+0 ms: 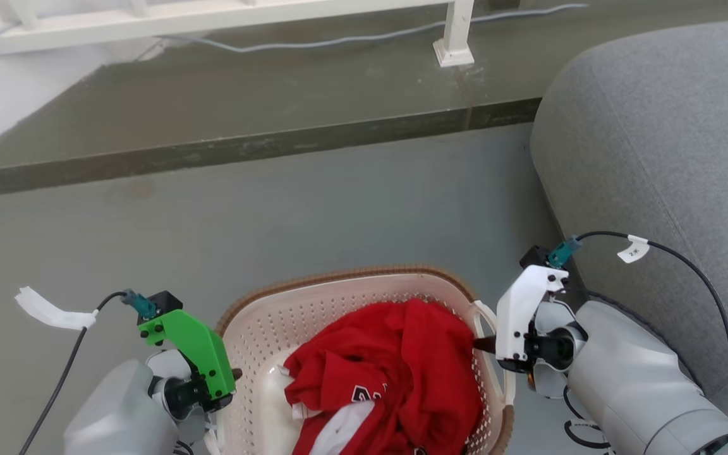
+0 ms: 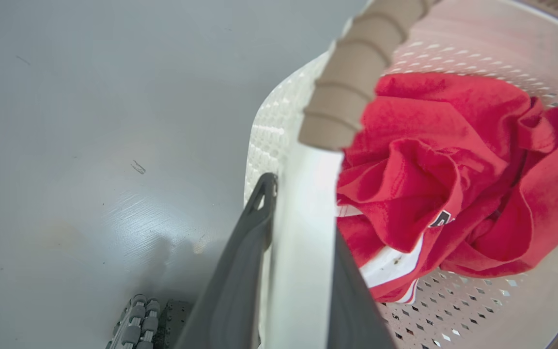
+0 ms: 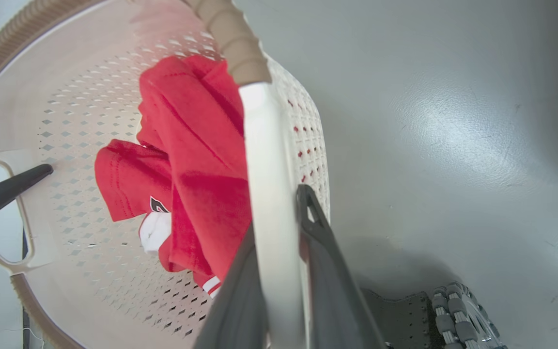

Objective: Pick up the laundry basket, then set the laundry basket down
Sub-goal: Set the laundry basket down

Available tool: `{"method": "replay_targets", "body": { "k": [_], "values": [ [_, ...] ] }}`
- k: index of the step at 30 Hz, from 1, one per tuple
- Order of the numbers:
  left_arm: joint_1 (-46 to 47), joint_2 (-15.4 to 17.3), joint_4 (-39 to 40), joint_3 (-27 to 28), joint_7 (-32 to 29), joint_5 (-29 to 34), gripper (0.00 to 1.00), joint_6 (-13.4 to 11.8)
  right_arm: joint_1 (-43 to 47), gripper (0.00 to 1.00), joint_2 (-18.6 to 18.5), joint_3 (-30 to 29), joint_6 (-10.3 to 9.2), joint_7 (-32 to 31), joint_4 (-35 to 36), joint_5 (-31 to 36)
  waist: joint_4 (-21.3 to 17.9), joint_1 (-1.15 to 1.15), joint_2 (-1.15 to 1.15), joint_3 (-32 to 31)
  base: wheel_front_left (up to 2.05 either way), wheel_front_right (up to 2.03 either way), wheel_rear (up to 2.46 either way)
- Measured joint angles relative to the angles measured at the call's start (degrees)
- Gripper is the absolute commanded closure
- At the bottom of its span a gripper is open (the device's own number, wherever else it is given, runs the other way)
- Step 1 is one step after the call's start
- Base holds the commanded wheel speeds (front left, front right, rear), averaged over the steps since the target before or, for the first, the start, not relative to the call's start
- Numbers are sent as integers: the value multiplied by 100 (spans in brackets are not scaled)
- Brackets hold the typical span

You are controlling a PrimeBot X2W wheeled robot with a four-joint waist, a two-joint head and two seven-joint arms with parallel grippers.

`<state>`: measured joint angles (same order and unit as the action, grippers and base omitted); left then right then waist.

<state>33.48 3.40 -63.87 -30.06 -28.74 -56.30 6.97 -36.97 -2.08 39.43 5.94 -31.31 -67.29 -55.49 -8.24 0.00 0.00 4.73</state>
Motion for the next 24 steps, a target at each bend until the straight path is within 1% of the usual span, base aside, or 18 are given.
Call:
{"method": "replay_targets", "body": {
  "k": [4, 11, 12, 24],
  "values": [
    [11, 37, 33, -11, 103, 2, 100, 1, -15, 100, 2, 9, -1, 63, 76, -3, -33, 0, 0, 124, 0, 0, 0],
    [208, 110, 135, -114, 388, 66, 100, 2, -120, 100, 0, 8, -9, 376, 204, -13, -89, 0, 0, 491, 0, 0, 0],
    [242, 110, 136, -124, 417, 69, 100, 3, -143, 100, -1, 5, -49, 435, 220, -12, -95, 0, 0, 549, 0, 0, 0],
    [683, 153, 141, -151, 750, 168, 100, 9, -474, 100, 2, 30, -99, 1032, 344, 80, -134, 0, 0, 1374, 0, 0, 0]
  ]
}}
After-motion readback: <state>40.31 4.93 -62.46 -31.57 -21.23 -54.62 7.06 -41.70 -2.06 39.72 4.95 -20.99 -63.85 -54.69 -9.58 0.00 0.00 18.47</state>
